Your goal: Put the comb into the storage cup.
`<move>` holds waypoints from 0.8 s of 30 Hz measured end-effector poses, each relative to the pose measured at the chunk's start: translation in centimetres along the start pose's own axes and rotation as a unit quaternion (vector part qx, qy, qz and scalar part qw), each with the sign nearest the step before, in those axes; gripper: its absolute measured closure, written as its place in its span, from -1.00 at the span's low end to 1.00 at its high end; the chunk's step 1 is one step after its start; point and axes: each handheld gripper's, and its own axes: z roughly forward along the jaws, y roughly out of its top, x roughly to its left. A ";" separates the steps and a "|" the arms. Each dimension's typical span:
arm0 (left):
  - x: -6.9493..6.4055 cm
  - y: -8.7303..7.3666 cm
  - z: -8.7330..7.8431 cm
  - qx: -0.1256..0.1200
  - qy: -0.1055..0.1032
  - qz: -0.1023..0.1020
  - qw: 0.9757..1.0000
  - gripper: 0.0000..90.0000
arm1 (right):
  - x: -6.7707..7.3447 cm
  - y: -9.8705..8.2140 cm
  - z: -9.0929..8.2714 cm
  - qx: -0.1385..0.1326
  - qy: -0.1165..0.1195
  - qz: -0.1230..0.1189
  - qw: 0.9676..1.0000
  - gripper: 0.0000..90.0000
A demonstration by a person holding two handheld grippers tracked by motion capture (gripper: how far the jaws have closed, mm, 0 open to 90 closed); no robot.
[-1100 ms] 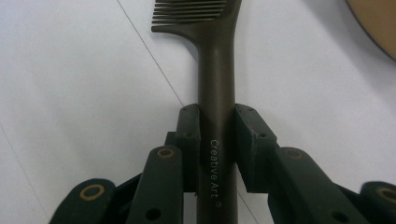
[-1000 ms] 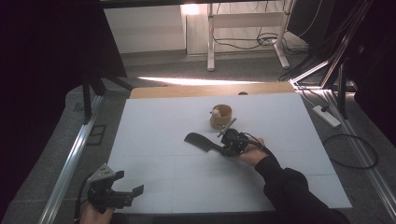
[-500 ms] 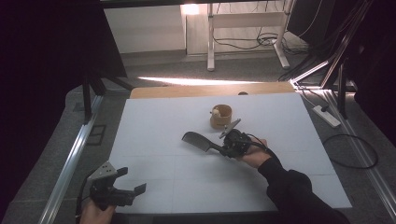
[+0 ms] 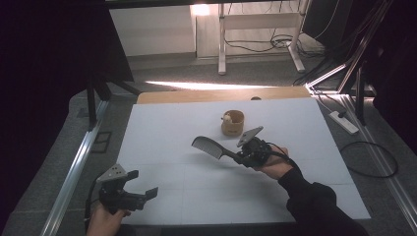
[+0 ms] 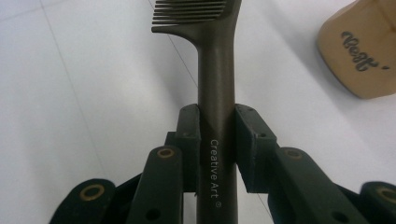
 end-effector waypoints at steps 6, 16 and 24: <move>0.1 1.0 0.4 -0.006 -0.013 -0.006 1.000 -1.00 | 0.0 -0.6 -1.4 -0.017 -0.001 0.003 1.000 0.62; -0.1 2.9 1.0 -0.020 -0.027 -0.005 0.999 -1.00 | 0.3 -1.8 -3.3 -0.038 -0.008 0.003 0.999 0.62; -0.3 4.4 1.9 -0.023 -0.034 -0.002 0.999 -1.00 | 0.7 -2.7 -4.5 -0.047 -0.013 0.003 0.999 0.62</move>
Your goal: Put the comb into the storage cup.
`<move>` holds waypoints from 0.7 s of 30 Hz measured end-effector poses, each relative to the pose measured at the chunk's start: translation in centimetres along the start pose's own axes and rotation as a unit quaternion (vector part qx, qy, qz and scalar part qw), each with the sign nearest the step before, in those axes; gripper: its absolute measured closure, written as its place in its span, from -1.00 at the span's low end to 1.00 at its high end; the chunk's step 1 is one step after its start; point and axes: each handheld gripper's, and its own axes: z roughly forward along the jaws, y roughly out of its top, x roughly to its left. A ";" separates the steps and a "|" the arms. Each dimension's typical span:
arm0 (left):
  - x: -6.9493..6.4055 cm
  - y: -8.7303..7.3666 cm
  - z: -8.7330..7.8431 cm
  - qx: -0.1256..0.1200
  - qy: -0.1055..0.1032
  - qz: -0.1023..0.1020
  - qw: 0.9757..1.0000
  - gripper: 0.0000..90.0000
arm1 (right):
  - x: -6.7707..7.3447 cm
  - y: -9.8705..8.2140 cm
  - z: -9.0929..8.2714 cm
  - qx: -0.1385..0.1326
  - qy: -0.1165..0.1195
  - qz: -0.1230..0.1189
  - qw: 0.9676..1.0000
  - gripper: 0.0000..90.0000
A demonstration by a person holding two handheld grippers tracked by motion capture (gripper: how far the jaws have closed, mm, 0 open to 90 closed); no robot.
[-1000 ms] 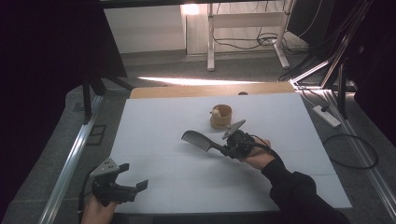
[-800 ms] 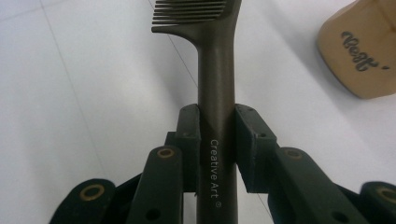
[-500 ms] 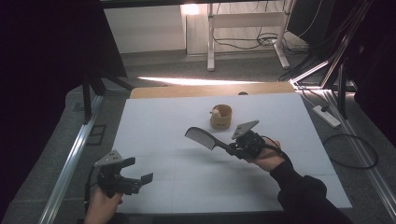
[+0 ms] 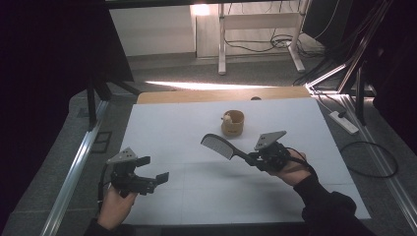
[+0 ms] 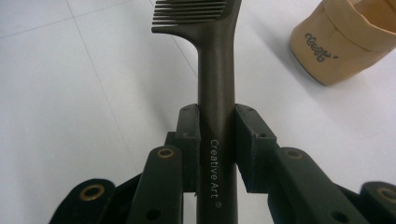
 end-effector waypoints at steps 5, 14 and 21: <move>-0.2 0.9 0.7 0.001 -0.006 0.005 1.000 -1.00 | 0.2 -0.5 -0.7 -0.006 -0.003 0.000 1.000 0.62; -0.4 2.1 2.2 0.009 -0.021 0.017 1.000 -1.00 | 0.6 -1.4 -2.1 -0.019 -0.012 -0.002 1.000 0.62; -0.6 3.6 3.4 0.014 -0.042 0.029 0.999 -1.00 | 1.0 -2.2 -3.2 -0.026 -0.021 -0.006 0.999 0.62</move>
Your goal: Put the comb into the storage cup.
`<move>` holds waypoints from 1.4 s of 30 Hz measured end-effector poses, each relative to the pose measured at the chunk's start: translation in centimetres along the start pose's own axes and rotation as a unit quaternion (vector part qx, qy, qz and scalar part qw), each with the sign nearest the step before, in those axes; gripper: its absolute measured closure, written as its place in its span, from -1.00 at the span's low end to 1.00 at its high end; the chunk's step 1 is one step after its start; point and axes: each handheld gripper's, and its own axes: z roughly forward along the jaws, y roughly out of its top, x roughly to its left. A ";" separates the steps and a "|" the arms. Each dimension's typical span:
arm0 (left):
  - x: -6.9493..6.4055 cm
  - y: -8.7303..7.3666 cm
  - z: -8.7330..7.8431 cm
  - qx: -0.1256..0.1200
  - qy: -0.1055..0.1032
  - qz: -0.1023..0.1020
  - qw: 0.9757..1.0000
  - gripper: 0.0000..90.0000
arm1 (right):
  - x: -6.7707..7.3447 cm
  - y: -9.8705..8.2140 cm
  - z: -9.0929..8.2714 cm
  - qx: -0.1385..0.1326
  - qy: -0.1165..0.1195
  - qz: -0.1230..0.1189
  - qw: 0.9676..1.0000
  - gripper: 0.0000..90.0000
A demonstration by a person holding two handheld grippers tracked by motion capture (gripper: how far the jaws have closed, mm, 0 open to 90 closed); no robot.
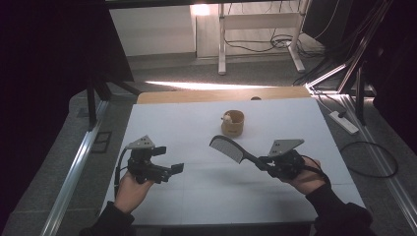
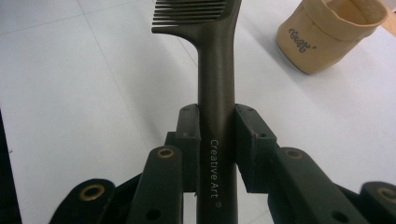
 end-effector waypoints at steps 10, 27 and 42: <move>-0.1 1.5 1.1 0.005 -0.018 0.012 1.000 -1.00 | 0.6 -1.2 -1.6 -0.007 -0.016 -0.003 1.000 0.62; -0.1 3.9 3.2 0.012 -0.050 0.020 0.998 -1.00 | 1.6 -2.6 -3.3 -0.023 -0.031 -0.008 0.999 0.62; -0.5 6.4 5.3 0.013 -0.081 0.026 0.996 -1.00 | 2.6 -3.2 -4.4 -0.042 -0.049 -0.021 0.998 0.62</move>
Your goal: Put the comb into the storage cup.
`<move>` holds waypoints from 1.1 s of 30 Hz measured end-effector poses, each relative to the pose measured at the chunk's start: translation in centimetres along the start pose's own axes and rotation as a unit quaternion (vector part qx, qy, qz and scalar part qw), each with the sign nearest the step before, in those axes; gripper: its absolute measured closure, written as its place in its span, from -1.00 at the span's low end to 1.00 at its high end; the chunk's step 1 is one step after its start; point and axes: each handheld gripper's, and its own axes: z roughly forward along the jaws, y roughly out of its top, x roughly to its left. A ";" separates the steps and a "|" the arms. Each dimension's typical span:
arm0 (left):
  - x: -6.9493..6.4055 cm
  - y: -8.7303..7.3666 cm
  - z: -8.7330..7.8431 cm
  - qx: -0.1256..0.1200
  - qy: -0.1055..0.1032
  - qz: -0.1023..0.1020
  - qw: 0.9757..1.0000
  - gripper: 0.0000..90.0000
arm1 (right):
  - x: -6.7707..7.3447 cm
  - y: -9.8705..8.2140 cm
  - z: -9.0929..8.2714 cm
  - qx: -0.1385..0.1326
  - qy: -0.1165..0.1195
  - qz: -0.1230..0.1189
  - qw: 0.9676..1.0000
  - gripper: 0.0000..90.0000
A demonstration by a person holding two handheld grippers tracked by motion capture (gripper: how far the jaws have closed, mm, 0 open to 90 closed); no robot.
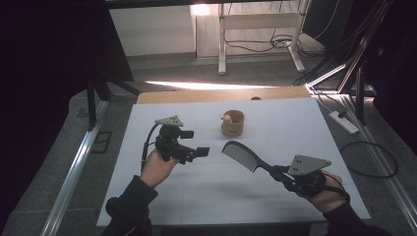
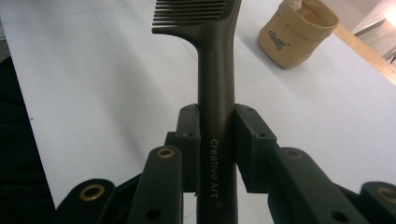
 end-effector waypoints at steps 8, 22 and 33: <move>0.1 0.9 0.9 -0.001 -0.023 -0.004 1.000 -1.00 | 0.4 -0.1 -0.2 -0.006 -0.003 -0.012 1.000 0.62; -0.4 0.9 2.2 0.007 -0.057 -0.019 0.998 -1.00 | 1.2 0.0 0.2 -0.019 0.003 -0.029 0.999 0.62; -0.8 1.0 3.5 0.025 -0.090 -0.026 0.995 -1.00 | 1.9 0.3 0.5 -0.030 0.013 -0.041 0.999 0.61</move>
